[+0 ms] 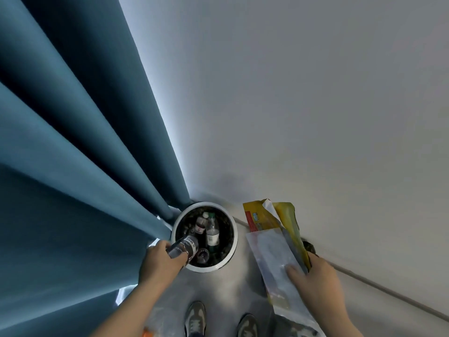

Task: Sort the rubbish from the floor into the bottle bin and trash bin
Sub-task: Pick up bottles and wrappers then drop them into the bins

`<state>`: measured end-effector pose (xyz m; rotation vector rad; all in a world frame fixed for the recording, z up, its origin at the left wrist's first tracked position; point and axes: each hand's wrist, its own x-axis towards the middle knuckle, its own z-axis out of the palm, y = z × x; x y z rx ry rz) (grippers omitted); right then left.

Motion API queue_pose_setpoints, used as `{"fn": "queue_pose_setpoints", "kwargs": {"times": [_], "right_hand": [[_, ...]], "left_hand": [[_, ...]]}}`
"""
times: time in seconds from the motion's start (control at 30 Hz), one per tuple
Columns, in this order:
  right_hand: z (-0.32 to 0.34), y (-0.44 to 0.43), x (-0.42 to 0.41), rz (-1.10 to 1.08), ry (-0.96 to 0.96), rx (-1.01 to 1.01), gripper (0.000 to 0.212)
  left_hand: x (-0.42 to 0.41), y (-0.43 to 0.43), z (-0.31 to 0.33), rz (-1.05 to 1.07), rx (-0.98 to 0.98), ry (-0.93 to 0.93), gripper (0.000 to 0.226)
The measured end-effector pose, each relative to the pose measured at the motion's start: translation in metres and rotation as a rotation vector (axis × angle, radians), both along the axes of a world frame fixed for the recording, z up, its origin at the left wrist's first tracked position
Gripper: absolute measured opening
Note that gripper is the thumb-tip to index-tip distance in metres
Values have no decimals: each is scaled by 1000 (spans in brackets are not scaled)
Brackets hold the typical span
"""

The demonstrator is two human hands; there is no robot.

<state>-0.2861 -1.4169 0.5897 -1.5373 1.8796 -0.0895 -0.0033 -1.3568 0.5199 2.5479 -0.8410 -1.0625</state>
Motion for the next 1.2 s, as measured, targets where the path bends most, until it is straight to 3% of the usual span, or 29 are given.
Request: {"fn": "queue_pose_setpoints", "kwargs": {"times": [0.3,0.5,0.67,1.07,1.2], "right_hand": [[-110,-22,1,4,9,16,21],[-154,-21,-1,-37,18,65,19],[-173,-21,-6,-59,40,58,21],[-181,-11,-56,-271,-35,96,10],[-186,-4,-91,-488,-56,33,37]], "left_hand": [[9,-28,-134,18,72,-16,36],[7,-43,-182,-2,61,-20,48],[1,-51,-202,-90,22,-6,53],[-71,-49,-201,-260,11,180,34],[-109,-54,-201,-357,-1,212,31]]}}
